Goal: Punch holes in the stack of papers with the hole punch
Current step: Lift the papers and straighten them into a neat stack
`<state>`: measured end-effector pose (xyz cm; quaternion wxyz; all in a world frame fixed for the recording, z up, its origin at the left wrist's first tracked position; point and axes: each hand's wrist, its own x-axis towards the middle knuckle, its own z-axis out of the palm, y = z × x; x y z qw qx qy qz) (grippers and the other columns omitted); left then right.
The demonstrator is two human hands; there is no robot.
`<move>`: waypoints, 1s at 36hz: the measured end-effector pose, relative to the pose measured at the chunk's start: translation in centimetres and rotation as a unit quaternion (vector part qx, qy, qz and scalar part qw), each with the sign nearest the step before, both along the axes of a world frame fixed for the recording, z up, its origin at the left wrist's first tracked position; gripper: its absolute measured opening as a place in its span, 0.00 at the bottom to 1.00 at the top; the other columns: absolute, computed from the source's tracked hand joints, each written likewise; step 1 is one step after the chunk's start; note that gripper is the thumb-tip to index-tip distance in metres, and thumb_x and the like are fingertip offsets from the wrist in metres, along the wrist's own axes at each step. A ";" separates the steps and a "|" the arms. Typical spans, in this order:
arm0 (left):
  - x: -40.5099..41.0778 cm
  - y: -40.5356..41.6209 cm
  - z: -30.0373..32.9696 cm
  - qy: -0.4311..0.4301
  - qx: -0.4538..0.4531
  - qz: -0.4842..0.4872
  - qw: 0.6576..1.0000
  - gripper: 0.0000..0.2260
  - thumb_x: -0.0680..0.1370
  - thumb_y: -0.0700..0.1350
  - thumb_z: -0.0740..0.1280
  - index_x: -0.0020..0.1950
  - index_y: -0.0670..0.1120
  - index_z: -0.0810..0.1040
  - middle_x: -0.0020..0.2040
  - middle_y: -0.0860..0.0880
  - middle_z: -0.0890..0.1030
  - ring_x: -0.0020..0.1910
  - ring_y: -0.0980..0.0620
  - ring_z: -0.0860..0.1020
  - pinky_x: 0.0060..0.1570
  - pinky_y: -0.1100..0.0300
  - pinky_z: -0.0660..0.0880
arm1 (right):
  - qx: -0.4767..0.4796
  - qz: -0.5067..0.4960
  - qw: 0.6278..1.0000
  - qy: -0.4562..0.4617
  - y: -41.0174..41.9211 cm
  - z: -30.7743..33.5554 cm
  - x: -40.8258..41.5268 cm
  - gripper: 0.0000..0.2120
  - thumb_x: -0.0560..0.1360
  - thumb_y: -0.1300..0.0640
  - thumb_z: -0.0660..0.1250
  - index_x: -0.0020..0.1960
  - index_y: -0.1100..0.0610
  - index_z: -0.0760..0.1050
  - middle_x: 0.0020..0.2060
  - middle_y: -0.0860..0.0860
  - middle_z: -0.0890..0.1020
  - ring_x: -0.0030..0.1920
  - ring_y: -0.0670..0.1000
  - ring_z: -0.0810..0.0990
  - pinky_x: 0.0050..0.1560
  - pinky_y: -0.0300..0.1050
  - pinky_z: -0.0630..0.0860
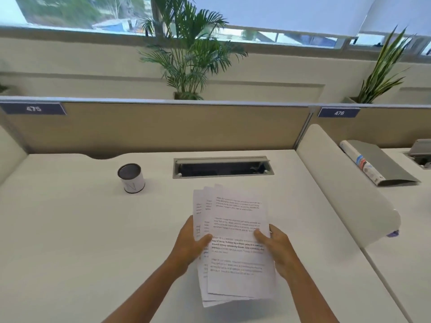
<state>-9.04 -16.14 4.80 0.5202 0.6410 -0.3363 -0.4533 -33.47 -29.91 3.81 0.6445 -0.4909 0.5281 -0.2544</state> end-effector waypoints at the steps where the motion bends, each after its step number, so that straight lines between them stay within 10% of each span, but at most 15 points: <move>1: 0.8 0.5 0.2 0.003 0.000 0.000 1.000 0.24 0.80 0.42 0.74 0.74 0.52 0.72 0.68 0.50 0.83 0.63 0.46 0.85 0.60 0.40 0.84 | -0.002 0.012 1.000 -0.001 0.4 0.2 0.9 0.15 0.78 0.59 0.77 0.64 0.56 0.83 0.55 0.53 0.90 0.55 0.57 0.90 0.60 0.61 0.85; 13: 7.1 5.6 1.8 0.027 0.021 0.055 0.998 0.17 0.83 0.46 0.72 0.70 0.57 0.74 0.64 0.54 0.84 0.59 0.52 0.86 0.51 0.57 0.86 | 0.000 0.121 0.993 0.013 4.5 1.2 10.8 0.24 0.75 0.65 0.78 0.68 0.56 0.77 0.59 0.56 0.88 0.58 0.59 0.88 0.60 0.64 0.84; 22: 10.1 7.9 2.2 0.005 0.019 0.168 0.986 0.13 0.83 0.44 0.71 0.67 0.51 0.77 0.59 0.49 0.86 0.53 0.47 0.88 0.49 0.49 0.88 | 0.018 0.068 0.997 -0.035 7.9 2.0 16.0 0.17 0.74 0.68 0.78 0.61 0.61 0.80 0.48 0.53 0.91 0.47 0.56 0.91 0.42 0.51 0.88; 29: 11.8 9.5 4.0 0.043 -0.061 0.215 0.974 0.12 0.79 0.46 0.76 0.62 0.50 0.83 0.55 0.47 0.89 0.52 0.44 0.89 0.47 0.44 0.88 | -0.109 0.072 0.990 -0.051 10.5 3.7 19.1 0.12 0.79 0.60 0.75 0.61 0.54 0.80 0.54 0.52 0.89 0.52 0.55 0.90 0.51 0.59 0.88; 36: 12.8 10.7 5.1 -0.004 -0.122 0.231 0.965 0.09 0.77 0.56 0.77 0.55 0.65 0.84 0.52 0.55 0.89 0.50 0.54 0.87 0.44 0.62 0.86 | -0.204 0.013 0.976 -0.072 13.3 3.7 21.1 0.13 0.81 0.54 0.74 0.65 0.46 0.79 0.52 0.40 0.87 0.53 0.43 0.86 0.47 0.40 0.86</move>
